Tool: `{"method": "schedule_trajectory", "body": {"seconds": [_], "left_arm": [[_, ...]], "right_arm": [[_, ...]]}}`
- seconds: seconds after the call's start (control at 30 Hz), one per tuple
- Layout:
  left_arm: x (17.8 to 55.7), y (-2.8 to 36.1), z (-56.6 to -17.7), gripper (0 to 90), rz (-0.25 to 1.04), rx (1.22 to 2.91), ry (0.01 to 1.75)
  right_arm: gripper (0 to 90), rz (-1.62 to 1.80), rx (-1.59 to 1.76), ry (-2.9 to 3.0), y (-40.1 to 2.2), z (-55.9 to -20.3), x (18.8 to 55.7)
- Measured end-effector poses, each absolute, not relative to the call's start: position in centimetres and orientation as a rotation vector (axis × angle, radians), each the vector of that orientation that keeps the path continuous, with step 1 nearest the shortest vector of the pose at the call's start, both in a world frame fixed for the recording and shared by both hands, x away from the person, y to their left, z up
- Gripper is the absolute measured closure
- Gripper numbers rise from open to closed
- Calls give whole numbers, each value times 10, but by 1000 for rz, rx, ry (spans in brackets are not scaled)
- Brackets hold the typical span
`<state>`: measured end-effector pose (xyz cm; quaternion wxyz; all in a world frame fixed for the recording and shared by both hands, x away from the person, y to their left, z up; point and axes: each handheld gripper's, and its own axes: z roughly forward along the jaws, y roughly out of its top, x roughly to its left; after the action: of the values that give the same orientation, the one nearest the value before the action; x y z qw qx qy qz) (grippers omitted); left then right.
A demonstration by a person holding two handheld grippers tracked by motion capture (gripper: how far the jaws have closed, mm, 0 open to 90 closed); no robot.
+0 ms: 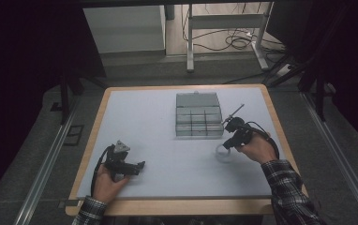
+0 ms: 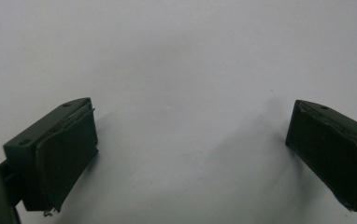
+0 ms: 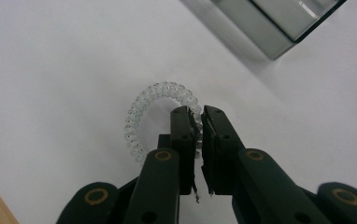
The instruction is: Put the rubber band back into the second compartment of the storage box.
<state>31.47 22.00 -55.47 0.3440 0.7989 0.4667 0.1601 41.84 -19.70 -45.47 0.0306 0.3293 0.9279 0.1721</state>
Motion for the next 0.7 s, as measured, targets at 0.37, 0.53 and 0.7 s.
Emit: {"method": "schedule_trajectory", "body": {"seconds": [0.37,0.53,0.7], "left_arm": [[315,220,-555,24,416,2076,1212],[315,220,-555,24,416,2075,1212],[315,220,-555,24,416,2075,1212]], "right_arm": [[824,619,1034,2823,-195,-440,428],[824,659,1039,2804,-193,-436,431],[824,701,1044,2776,-190,-432,437]]}}
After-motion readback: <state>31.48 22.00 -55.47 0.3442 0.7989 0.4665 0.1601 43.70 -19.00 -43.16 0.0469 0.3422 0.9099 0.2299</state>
